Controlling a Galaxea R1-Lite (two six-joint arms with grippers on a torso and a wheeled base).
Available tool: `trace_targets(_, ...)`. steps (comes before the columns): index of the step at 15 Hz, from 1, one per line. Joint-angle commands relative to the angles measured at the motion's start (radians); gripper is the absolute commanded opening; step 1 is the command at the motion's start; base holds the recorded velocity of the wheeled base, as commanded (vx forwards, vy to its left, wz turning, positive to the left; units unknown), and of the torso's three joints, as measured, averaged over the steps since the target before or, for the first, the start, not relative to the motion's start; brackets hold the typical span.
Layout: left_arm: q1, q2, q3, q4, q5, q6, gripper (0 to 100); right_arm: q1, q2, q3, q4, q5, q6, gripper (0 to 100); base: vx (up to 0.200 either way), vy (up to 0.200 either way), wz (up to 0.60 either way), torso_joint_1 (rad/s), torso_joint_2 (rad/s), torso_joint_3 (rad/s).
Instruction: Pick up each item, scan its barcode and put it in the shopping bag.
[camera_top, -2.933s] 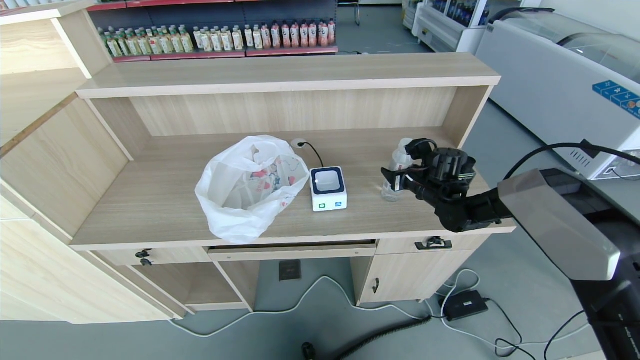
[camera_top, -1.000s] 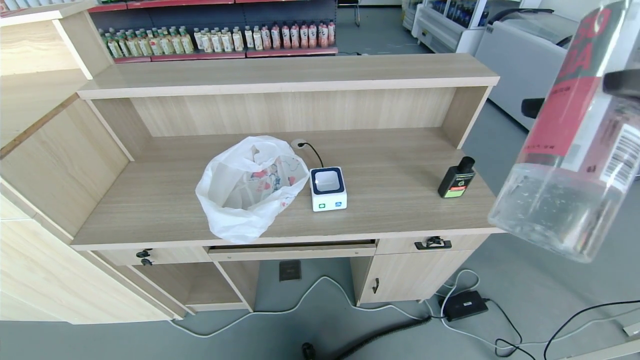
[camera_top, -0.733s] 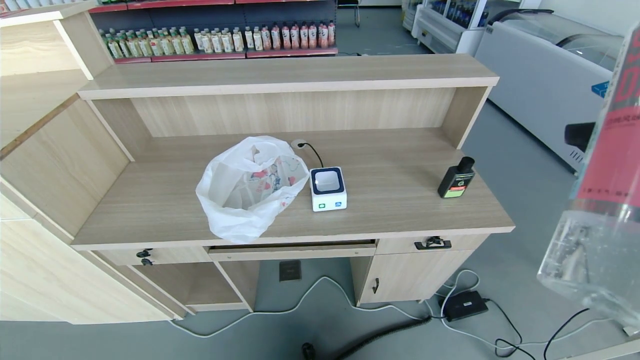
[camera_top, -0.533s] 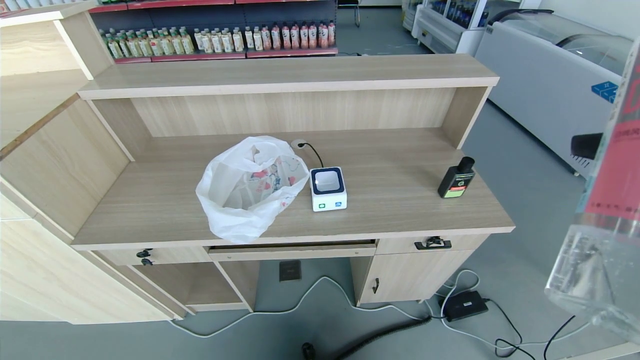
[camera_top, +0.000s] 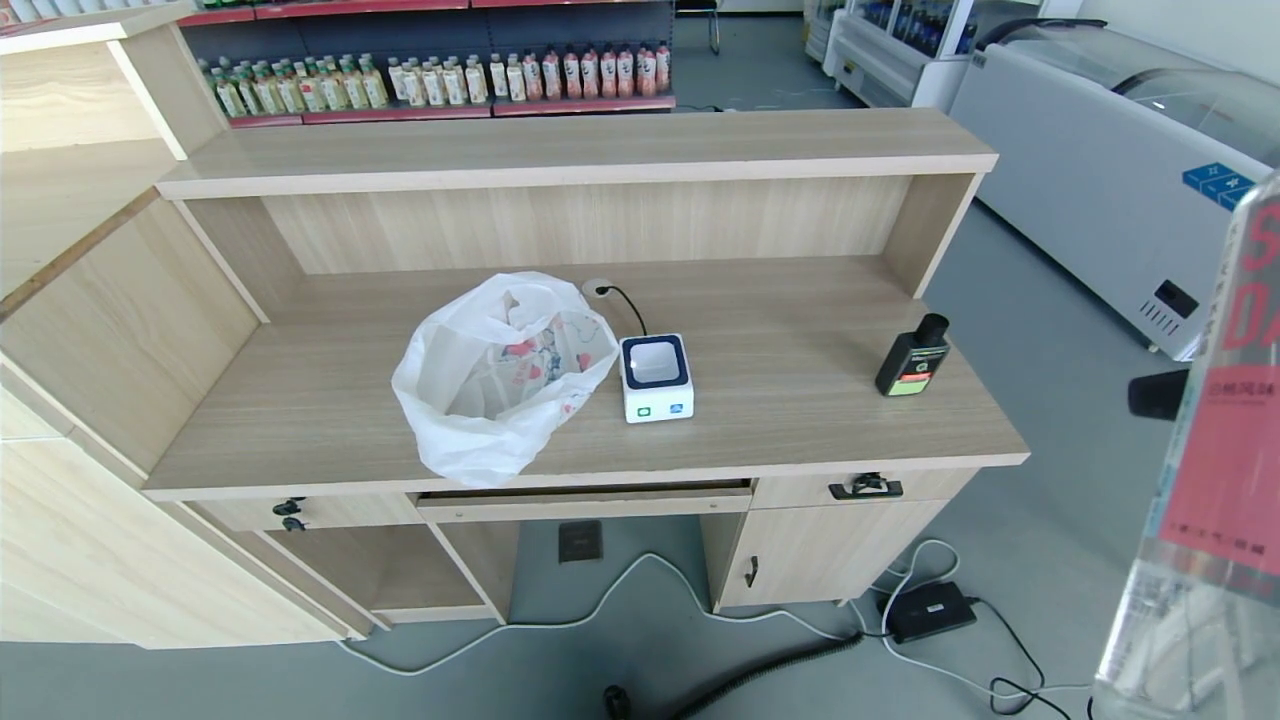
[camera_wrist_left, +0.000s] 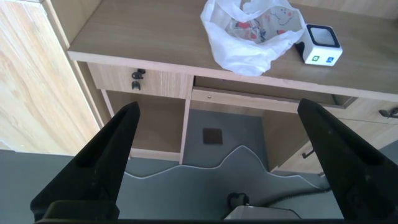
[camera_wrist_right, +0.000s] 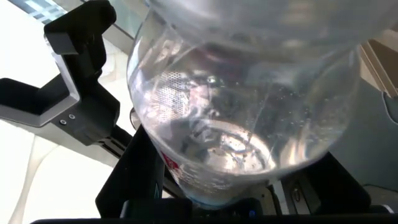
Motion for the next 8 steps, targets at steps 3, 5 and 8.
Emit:
trace_targets(3,0.000,0.000,0.000,0.000,0.001,0.001,100,0.000,-0.005,0.008,-0.001,0.000,0.000,0,0.000,0.000,0.00,0.000,0.00,0.000)
trace_targets(5,0.000,0.000,0.000,0.000,0.001,-0.001,100,-0.001,-0.010,0.008,-0.001,0.000,0.000,0,0.000,0.000,0.00,0.000,0.00,0.000)
trace_targets(8,0.000,0.000,0.000,0.000,0.001,-0.001,100,-0.009,-0.012,0.008,0.001,-0.001,0.000,0,0.000,0.000,0.00,0.000,0.00,0.000)
